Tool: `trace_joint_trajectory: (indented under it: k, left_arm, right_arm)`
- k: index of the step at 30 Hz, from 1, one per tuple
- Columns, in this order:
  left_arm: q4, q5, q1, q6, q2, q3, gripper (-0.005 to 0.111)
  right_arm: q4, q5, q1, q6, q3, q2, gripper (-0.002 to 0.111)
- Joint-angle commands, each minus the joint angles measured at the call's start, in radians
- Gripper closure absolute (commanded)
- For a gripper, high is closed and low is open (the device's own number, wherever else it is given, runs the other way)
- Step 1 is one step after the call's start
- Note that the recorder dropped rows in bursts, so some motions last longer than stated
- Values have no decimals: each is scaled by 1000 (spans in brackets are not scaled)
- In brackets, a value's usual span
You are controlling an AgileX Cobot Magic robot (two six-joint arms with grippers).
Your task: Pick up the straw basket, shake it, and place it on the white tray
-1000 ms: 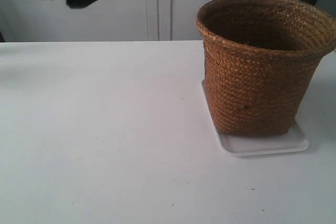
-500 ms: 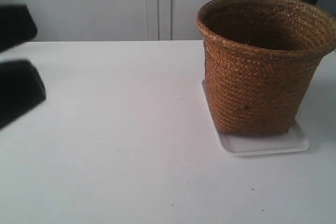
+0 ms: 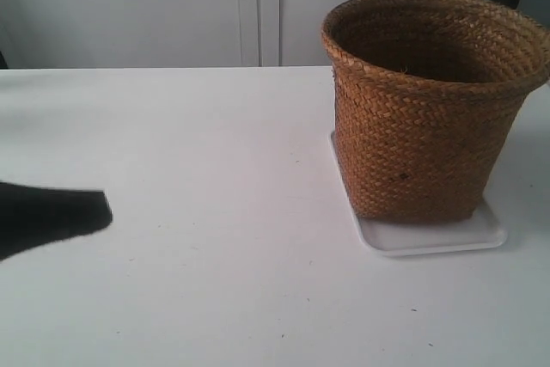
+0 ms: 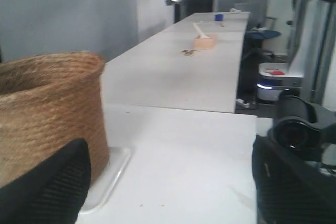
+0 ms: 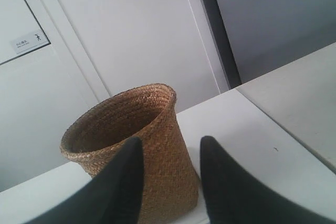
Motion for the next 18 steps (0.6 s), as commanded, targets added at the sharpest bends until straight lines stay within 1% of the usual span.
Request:
trace_joint_trajectory:
  k: [1, 3, 5, 7, 10, 12, 14, 15, 18]
  left_arm:
    - [-25, 148, 1, 56, -7, 41, 22]
    - [-20, 137, 1, 68, -7, 51, 22]
    - [45, 129, 1, 63, -7, 51, 22]
    - [61, 148, 1, 22, -7, 51, 22]
    - [51, 166, 1, 5, -7, 44, 22]
    - [-13, 122, 1, -26, -7, 31, 22]
    - [-25, 102, 1, -40, -7, 21, 22]
    - [-25, 89, 1, -27, -7, 14, 22]
    - [-25, 70, 1, 126, -7, 5, 22]
  right_arm:
    - [3, 4, -8, -6, 4, 1, 73]
    - [3, 4, -8, -6, 4, 1, 73]
    - [3, 4, -8, -6, 4, 1, 73]
    - [3, 4, -8, -6, 4, 1, 73]
    - [1, 4, -8, -6, 4, 1, 73]
    - [1, 4, -8, -6, 4, 1, 73]
    - [1, 4, -8, -6, 4, 1, 73]
    - [1, 4, -8, -6, 4, 1, 73]
    - [1, 4, -8, -6, 4, 1, 73]
